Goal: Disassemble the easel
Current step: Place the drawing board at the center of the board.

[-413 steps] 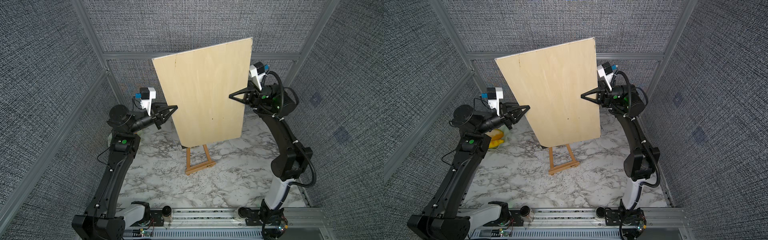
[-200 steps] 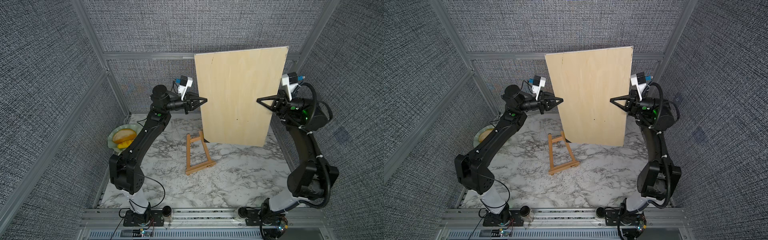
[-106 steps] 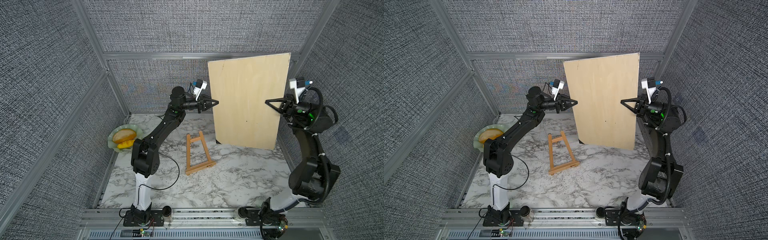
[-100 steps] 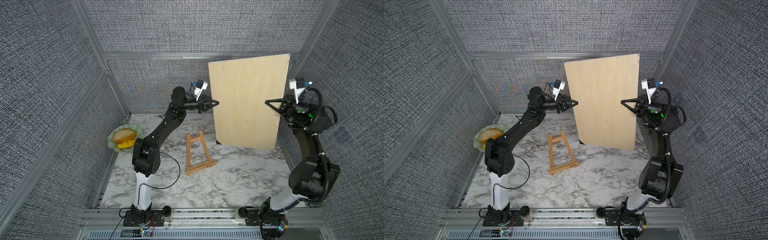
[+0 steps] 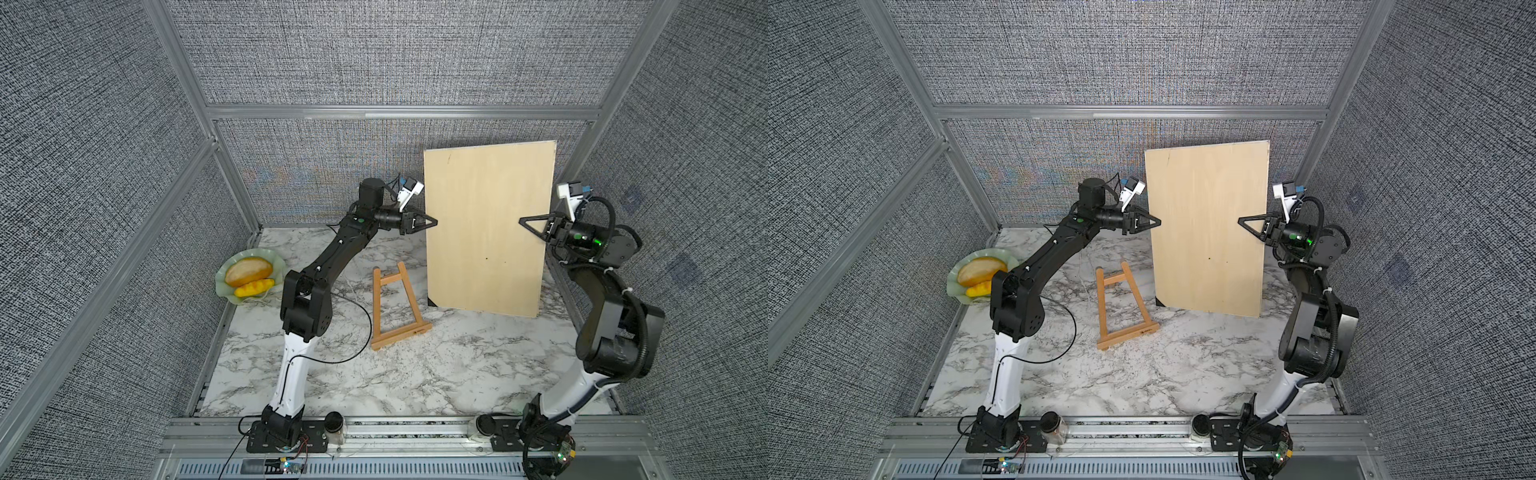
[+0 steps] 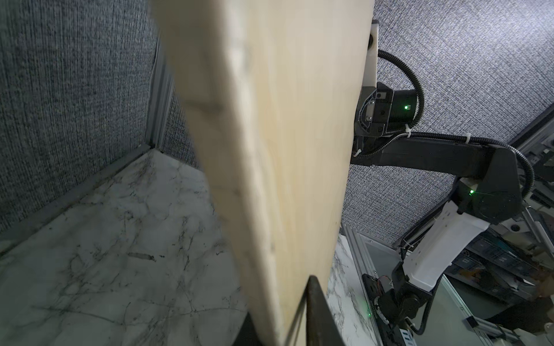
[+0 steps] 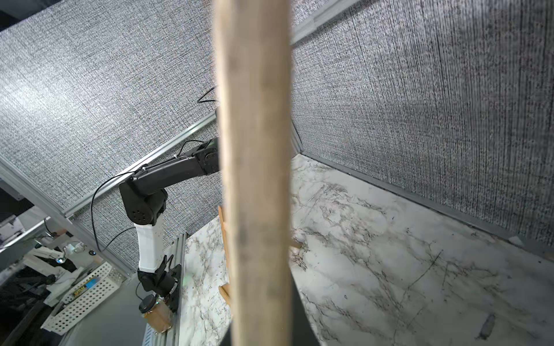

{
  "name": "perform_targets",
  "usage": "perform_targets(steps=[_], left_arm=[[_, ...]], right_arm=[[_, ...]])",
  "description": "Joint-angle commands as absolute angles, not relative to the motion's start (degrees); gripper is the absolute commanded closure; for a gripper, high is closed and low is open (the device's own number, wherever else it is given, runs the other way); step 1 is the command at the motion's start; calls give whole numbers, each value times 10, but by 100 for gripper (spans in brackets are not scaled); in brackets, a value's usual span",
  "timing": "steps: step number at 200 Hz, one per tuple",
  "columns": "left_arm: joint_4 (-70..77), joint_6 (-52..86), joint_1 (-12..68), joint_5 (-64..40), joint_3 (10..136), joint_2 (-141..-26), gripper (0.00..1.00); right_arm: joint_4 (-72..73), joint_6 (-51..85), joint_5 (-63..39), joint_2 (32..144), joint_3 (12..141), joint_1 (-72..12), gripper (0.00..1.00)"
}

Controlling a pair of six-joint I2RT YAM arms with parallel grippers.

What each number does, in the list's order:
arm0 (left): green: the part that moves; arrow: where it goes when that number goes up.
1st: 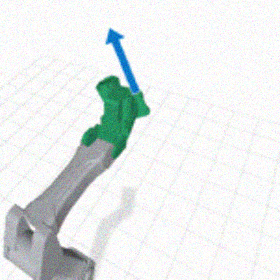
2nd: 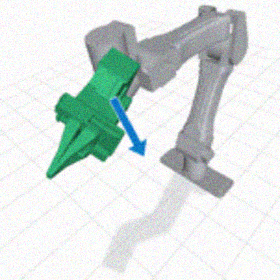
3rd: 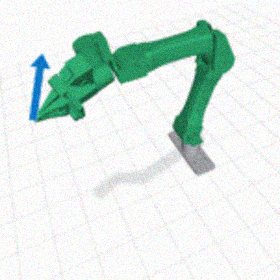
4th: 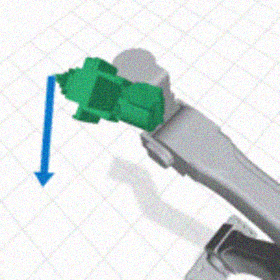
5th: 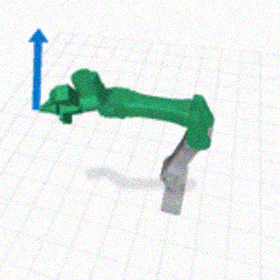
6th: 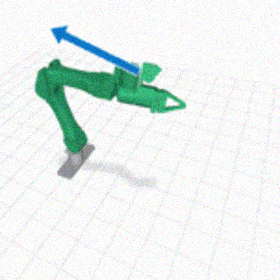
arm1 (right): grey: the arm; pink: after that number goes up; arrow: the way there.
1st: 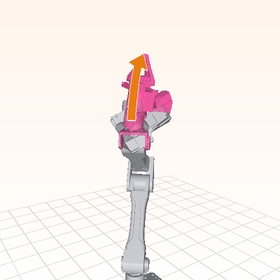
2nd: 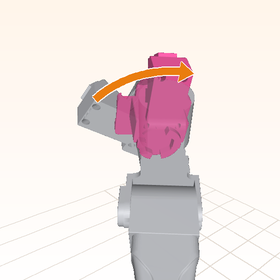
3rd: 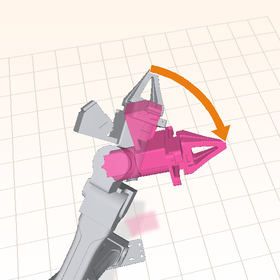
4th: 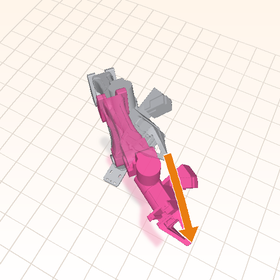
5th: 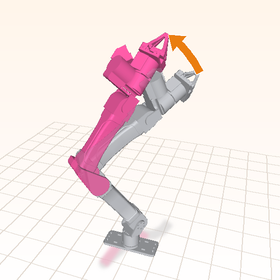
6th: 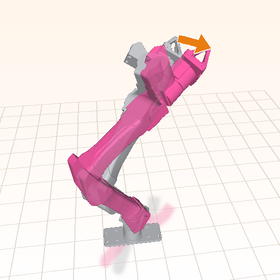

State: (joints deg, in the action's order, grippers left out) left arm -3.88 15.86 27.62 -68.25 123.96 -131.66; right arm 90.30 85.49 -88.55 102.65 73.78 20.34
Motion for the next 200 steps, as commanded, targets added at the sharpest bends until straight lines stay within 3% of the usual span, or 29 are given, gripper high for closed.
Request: perform_targets(steps=[1,200], left_arm=[[-62,64,290,-577,1243,-1333,100],[-125,32,280,-506,1297,-1463,100]], right_arm=[[893,922,-940,1027,714,185,100],[892,900,-939,1206,694,189,100]])
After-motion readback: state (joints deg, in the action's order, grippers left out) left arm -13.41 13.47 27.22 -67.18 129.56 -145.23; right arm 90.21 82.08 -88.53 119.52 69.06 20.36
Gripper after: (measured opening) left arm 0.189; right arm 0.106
